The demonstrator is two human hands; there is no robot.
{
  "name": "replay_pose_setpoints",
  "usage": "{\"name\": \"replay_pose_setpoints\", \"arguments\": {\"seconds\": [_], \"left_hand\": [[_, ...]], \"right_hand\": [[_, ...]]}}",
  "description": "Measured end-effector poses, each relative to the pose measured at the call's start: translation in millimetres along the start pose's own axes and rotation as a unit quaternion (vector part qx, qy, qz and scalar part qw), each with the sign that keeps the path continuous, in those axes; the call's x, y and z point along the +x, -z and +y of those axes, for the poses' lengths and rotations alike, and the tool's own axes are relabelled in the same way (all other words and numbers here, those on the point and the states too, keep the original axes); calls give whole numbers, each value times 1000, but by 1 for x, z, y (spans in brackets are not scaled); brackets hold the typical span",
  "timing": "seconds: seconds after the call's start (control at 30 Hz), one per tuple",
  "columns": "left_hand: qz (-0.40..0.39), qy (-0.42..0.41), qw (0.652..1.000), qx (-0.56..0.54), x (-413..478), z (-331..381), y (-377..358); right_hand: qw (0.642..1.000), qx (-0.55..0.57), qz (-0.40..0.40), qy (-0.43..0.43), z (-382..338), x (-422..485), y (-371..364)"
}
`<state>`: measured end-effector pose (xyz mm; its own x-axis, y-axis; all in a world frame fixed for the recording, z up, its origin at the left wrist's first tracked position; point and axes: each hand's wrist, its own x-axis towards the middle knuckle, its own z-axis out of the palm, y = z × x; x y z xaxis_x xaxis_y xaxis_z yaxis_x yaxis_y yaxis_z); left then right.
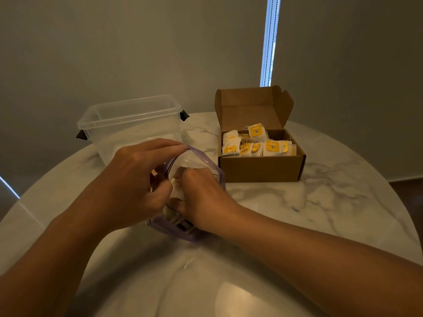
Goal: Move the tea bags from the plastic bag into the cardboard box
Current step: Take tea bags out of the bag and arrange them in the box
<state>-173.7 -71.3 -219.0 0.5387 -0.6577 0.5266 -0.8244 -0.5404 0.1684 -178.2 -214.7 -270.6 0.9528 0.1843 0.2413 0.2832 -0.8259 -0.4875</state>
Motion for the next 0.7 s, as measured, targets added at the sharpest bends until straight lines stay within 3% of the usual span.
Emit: {"name": "replay_pose_setpoints", "arguments": {"seconds": [0.17,0.47,0.7], "left_hand": [[4,-1,1000,-9,0,-1,0],[9,-6,1000,-3,0,-2,1],[12,-3,1000,-1,0,-4,-1]], "right_hand": [[998,63,6,-3,4,-3,2],[996,73,9,52,9,-24,30],[987,103,-81,88,28,-27,88]]}}
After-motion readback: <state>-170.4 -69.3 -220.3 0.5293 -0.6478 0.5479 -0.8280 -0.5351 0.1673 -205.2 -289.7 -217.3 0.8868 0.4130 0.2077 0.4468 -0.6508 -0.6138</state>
